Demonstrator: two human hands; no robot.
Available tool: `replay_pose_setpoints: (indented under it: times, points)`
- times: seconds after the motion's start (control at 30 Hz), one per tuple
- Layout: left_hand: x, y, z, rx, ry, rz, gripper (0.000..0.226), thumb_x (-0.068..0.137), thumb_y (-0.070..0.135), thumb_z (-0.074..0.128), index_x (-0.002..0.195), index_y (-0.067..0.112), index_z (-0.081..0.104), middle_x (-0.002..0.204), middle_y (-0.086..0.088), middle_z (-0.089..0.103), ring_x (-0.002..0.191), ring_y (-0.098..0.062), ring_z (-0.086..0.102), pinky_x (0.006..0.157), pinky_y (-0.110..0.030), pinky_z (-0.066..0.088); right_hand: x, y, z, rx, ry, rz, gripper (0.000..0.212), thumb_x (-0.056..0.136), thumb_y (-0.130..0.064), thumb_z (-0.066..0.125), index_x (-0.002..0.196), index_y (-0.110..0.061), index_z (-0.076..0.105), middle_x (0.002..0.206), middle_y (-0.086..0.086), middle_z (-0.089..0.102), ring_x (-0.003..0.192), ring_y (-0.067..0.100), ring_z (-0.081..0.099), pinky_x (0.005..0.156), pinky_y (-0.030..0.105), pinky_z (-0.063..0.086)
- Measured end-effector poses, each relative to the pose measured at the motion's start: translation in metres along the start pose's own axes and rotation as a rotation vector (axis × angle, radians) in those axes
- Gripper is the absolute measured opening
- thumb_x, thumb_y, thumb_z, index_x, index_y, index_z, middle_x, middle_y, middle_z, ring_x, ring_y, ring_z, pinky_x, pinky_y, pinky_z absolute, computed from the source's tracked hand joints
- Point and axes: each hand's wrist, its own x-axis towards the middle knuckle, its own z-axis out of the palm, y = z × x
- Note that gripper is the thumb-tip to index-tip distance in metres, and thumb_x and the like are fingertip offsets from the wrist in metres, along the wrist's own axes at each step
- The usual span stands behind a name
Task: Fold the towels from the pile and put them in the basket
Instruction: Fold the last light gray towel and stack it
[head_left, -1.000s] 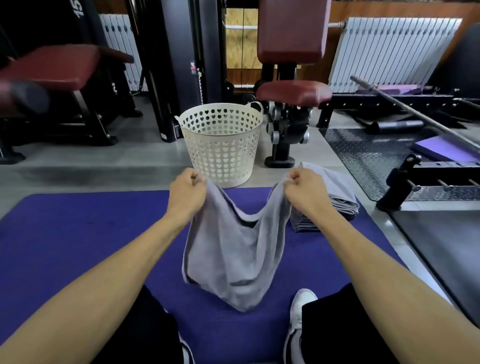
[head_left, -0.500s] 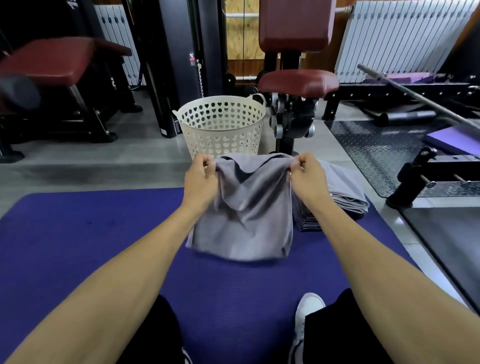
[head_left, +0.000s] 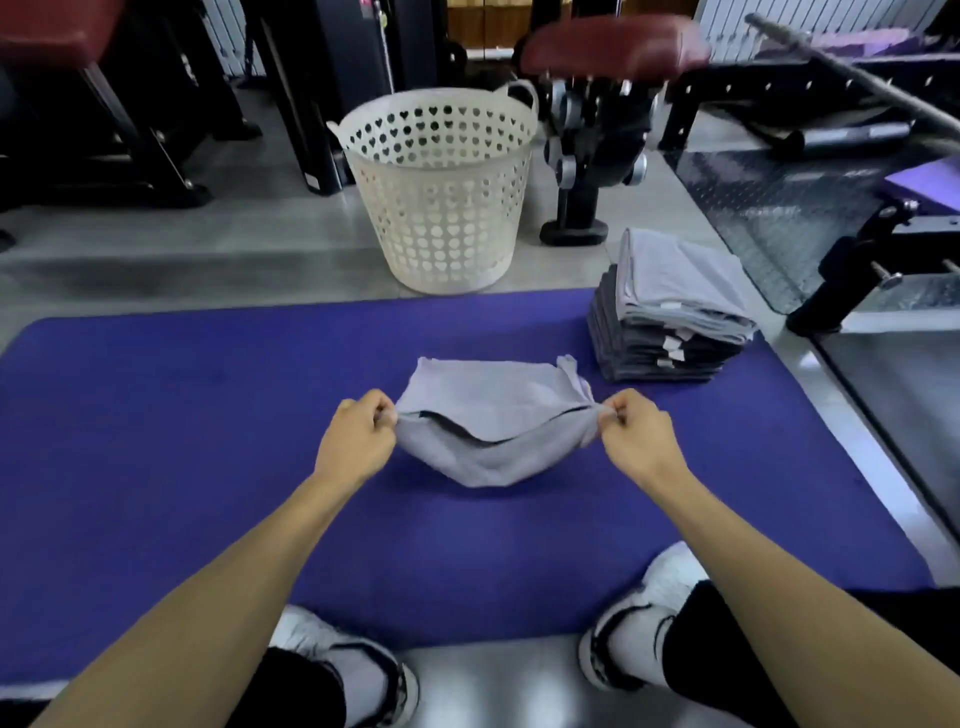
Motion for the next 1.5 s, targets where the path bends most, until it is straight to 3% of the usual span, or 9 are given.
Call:
replay_pose_setpoints:
  times: [0.23,0.47,0.63,0.77,0.93,1.03,1.2,1.4,1.5]
  points:
    - [-0.045,-0.041,0.025,-0.122,-0.158,-0.031,0.02,0.091,0.005,0.05,0.076,0.016,0.056,0.061,0.014,0.057,0.057,-0.005,0.045,0.052,-0.016,0.035,-0.038,0.037,0.029,-0.056,-0.13,0.055,0.011,0.089,-0.014,0.053,0.081,-0.015,0.06,0.069,0.006,0.067,0.07,0.02,0.061,0.052,0.027,0.044]
    - [-0.036,-0.045,0.05,-0.036,-0.422,-0.088,0.024,0.091,0.024,0.065,0.068,0.018,0.061,0.054,0.009,0.061,0.062,-0.015,0.06,0.064,-0.031,0.048,-0.028,0.057,0.034,-0.277,-0.563,0.218,0.015,0.077,-0.009,0.058,0.072,-0.007,0.072,0.076,0.004,0.073,0.068,0.02,0.065,0.069,0.031,0.056]
    - [-0.009,-0.019,0.095,-0.098,-0.446,-0.009,0.02,0.095,0.031,0.061,0.081,0.019,0.068,0.081,-0.001,0.072,0.083,-0.022,0.069,0.079,-0.041,0.056,0.011,0.067,0.021,-0.113,-0.436,0.24,0.014,0.083,-0.006,0.061,0.073,-0.012,0.069,0.079,-0.001,0.073,0.061,0.01,0.065,0.053,0.017,0.049]
    - [0.022,0.001,0.15,-0.252,-0.479,-0.148,0.029,0.098,0.036,0.056,0.083,0.016,0.069,0.086,0.0,0.073,0.087,-0.021,0.068,0.088,-0.043,0.055,0.053,0.082,0.012,0.011,-0.397,0.326,0.011,0.085,-0.007,0.065,0.078,-0.015,0.068,0.084,0.003,0.074,0.065,0.011,0.065,0.06,0.023,0.052]
    - [0.062,0.005,0.225,-0.076,-0.579,-0.025,0.019,0.095,0.024,0.062,0.109,0.014,0.07,0.116,-0.003,0.069,0.11,-0.019,0.062,0.093,-0.024,0.043,0.099,0.121,0.02,0.068,-0.364,0.375,0.01,0.089,-0.012,0.063,0.082,-0.016,0.069,0.088,0.005,0.075,0.071,0.014,0.067,0.068,0.029,0.056]
    - [0.095,0.007,0.263,0.068,-0.575,0.185,0.044,0.092,0.034,0.065,0.13,0.011,0.063,0.137,-0.01,0.058,0.13,-0.027,0.05,0.11,-0.033,0.036,0.128,0.143,0.035,0.098,-0.364,0.378,0.015,0.093,-0.013,0.058,0.082,-0.018,0.068,0.089,0.0,0.073,0.076,0.014,0.067,0.07,0.029,0.056]
    - [0.125,0.001,0.296,0.501,-0.668,0.263,0.059,0.093,0.049,0.058,0.148,0.041,0.037,0.166,-0.001,0.003,0.151,-0.03,-0.003,0.118,-0.057,0.011,0.174,0.163,0.064,0.18,-0.376,0.368,0.015,0.098,-0.015,0.053,0.097,-0.013,0.068,0.098,-0.004,0.068,0.08,0.009,0.062,0.074,0.027,0.055]
    - [0.122,-0.013,0.302,0.478,-0.61,0.269,0.061,0.092,0.053,0.058,0.147,0.047,0.034,0.166,0.005,-0.003,0.151,-0.026,-0.009,0.119,-0.059,0.001,0.223,0.176,0.1,0.14,-0.465,0.23,0.032,0.1,-0.021,0.055,0.132,-0.02,0.058,0.12,-0.009,0.06,0.106,0.004,0.057,0.084,0.014,0.045]
    - [0.122,-0.014,0.302,0.468,-0.609,0.268,0.06,0.092,0.053,0.056,0.148,0.048,0.032,0.166,0.005,-0.004,0.151,-0.025,-0.011,0.119,-0.059,-0.001,0.241,0.176,0.102,0.081,-0.596,0.177,0.025,0.098,-0.019,0.059,0.122,-0.022,0.066,0.107,-0.007,0.067,0.093,0.001,0.061,0.081,0.016,0.049]
